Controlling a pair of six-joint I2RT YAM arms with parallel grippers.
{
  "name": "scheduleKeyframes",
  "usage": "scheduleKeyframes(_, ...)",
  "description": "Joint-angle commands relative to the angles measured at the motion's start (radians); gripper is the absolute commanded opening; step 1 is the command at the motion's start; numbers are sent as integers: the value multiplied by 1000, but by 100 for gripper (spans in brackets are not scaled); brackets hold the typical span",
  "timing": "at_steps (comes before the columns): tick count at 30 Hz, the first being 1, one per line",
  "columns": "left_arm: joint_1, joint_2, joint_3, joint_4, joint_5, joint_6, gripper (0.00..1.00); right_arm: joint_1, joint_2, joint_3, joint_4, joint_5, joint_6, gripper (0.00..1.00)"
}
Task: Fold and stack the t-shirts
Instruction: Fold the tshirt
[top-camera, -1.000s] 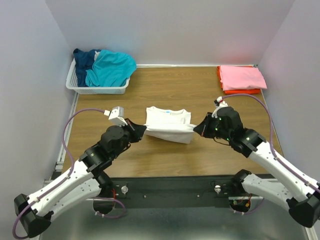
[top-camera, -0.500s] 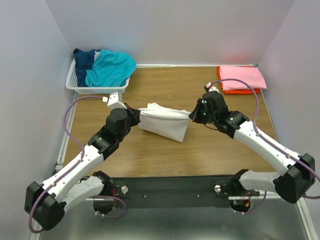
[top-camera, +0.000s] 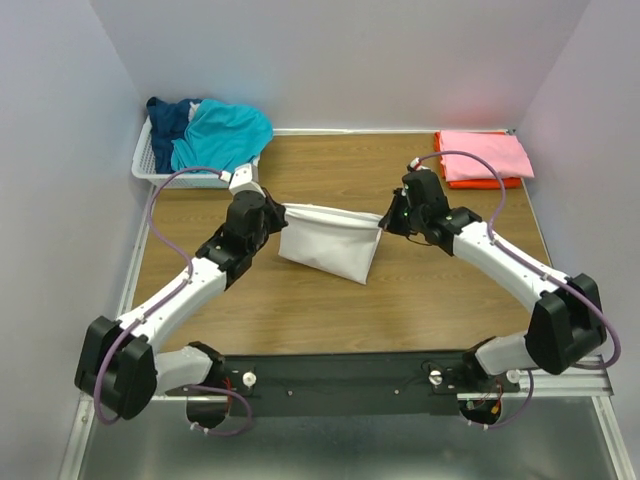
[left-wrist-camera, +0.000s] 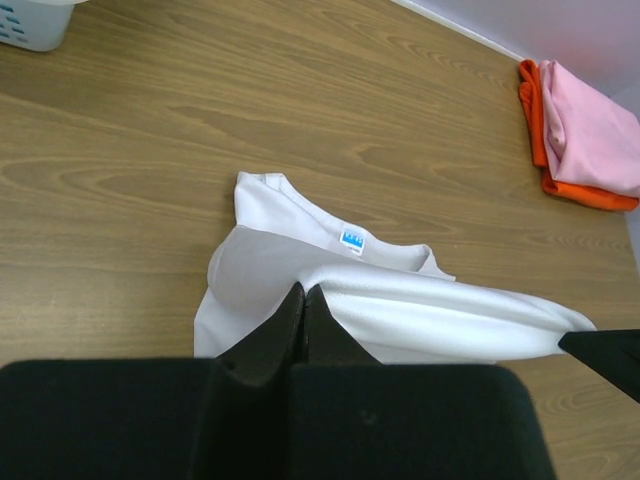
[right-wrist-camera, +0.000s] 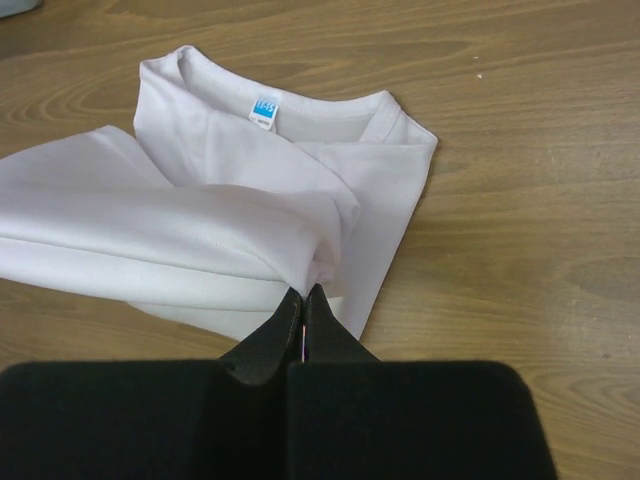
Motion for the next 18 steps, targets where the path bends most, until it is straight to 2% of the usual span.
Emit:
scheduleKeyframes(1,51,75,50,60,-6,45,0,-44,55,22,-3,4,-31,1)
scheduleKeyframes(18,94,448,259,175,149,114,0,-119,167,56,35,-22,-46,1)
